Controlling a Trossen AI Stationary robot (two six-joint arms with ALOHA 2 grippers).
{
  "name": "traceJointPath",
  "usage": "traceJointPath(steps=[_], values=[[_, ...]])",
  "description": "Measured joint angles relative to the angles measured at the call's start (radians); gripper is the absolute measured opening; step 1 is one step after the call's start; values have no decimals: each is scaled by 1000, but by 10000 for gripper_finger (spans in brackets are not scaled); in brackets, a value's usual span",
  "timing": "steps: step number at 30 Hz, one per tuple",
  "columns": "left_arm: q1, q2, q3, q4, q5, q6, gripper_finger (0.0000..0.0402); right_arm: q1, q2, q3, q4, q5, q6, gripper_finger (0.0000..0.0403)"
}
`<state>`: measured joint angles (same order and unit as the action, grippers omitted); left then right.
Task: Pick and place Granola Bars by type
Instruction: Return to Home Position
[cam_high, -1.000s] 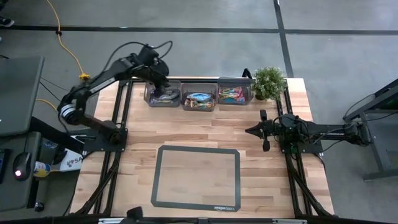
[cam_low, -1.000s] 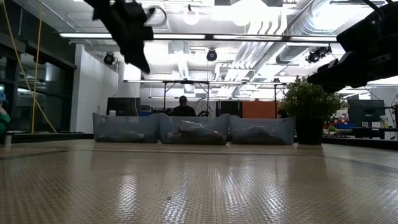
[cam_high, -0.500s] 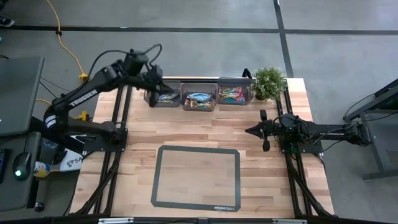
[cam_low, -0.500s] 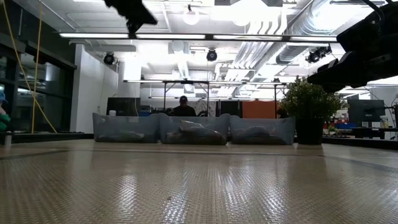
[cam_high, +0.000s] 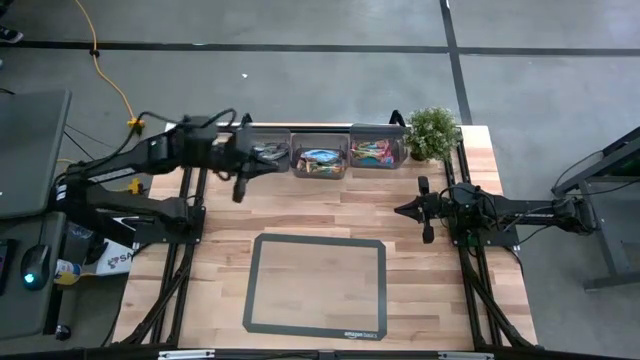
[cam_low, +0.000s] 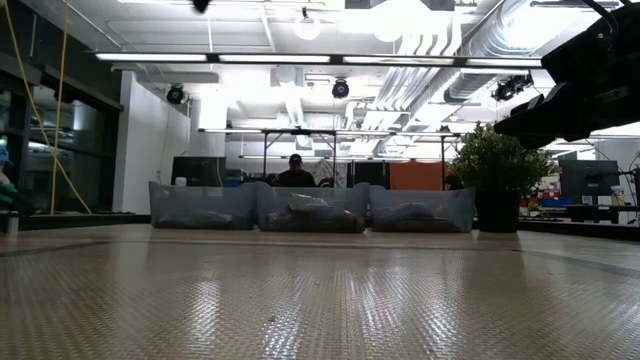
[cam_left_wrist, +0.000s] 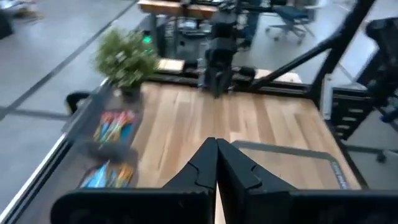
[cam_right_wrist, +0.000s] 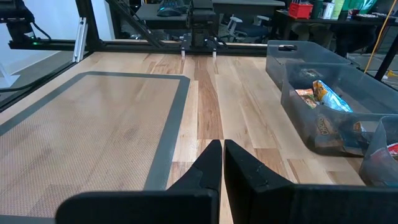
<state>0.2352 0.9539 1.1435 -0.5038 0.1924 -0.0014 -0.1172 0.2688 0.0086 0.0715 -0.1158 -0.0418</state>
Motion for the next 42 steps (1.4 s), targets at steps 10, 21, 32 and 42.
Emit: traceJointPath(steps=[10,21,32,42], values=[[-1,-434,-397,110,-66,-225,0,0,0,0,0,0,0,0],[0,-788,-661,176,-99,-269,0,0,0,0,0,0,0,0],[0,-948,-809,276,-55,-273,0,0,0,0,0,0,0,0],[0,-947,-834,335,-39,-243,0,0,0,0,0,0,0,0]])
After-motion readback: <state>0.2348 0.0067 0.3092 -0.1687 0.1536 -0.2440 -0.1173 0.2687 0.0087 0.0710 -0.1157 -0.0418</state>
